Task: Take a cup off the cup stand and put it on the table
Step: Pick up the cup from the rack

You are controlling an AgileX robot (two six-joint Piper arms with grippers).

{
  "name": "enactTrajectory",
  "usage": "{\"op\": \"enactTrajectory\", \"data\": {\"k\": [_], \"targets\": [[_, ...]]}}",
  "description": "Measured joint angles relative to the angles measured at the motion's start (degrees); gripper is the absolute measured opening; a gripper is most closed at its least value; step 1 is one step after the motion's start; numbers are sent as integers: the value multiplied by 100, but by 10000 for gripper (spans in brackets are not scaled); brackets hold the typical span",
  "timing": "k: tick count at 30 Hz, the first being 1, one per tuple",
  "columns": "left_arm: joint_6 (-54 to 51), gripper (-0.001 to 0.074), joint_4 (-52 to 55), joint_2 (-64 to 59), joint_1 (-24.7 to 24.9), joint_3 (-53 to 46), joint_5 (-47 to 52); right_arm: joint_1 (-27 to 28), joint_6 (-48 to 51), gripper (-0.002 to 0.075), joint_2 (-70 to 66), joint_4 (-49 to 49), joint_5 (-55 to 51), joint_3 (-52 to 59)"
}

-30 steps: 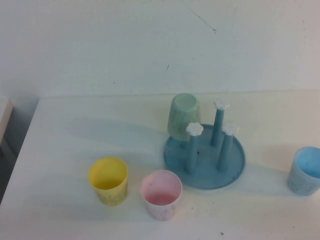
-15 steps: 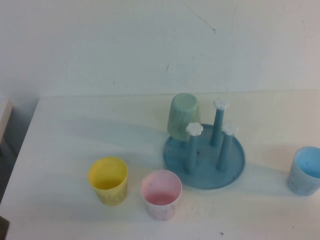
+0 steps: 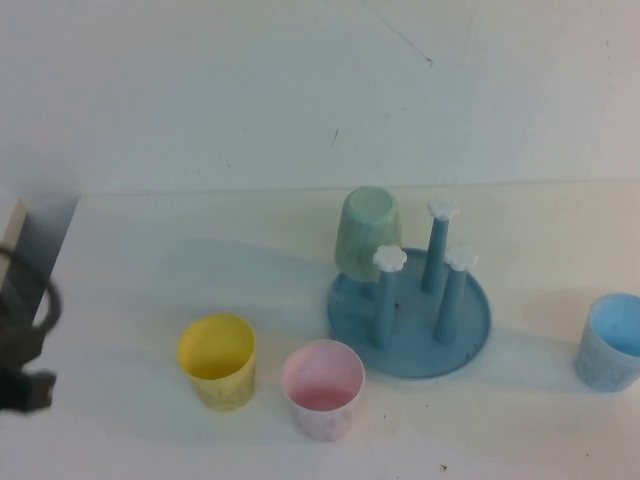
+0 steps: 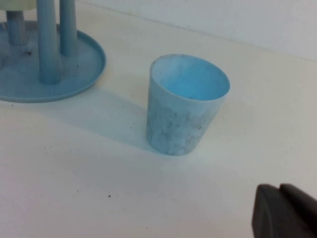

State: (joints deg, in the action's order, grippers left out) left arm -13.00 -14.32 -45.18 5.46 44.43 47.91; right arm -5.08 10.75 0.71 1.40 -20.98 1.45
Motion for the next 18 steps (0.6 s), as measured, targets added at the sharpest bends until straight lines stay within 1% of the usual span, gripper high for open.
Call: {"op": "enactTrajectory", "data": {"k": [2,4,7,9,10,11,14,18], "targets": [[-271,-3,0,-812,0,668,67,0,0,-1,0,0,0,0],[-442,-3,-32,-1535,35,1123,147,0,0,-1,0,0,0,0],[-622,-3,-42,-2632,326,1987,423,0,0,-1,0,0,0,0],[-656,-3,160,-3461,776,2575,720,0,0,-1,0,0,0,0],[-656,-3,287,-3742,917,2819,887,0,0,-1,0,0,0,0],[-608,-3,474,-4075,1204,3134,1052,0,0,-1,0,0,0,0],[-334,-3,1041,-4939,1779,4046,1462,0,0,-1,0,0,0,0],[25,-3,1432,-5655,2213,5206,1701,0,0,-1,0,0,0,0]]}}
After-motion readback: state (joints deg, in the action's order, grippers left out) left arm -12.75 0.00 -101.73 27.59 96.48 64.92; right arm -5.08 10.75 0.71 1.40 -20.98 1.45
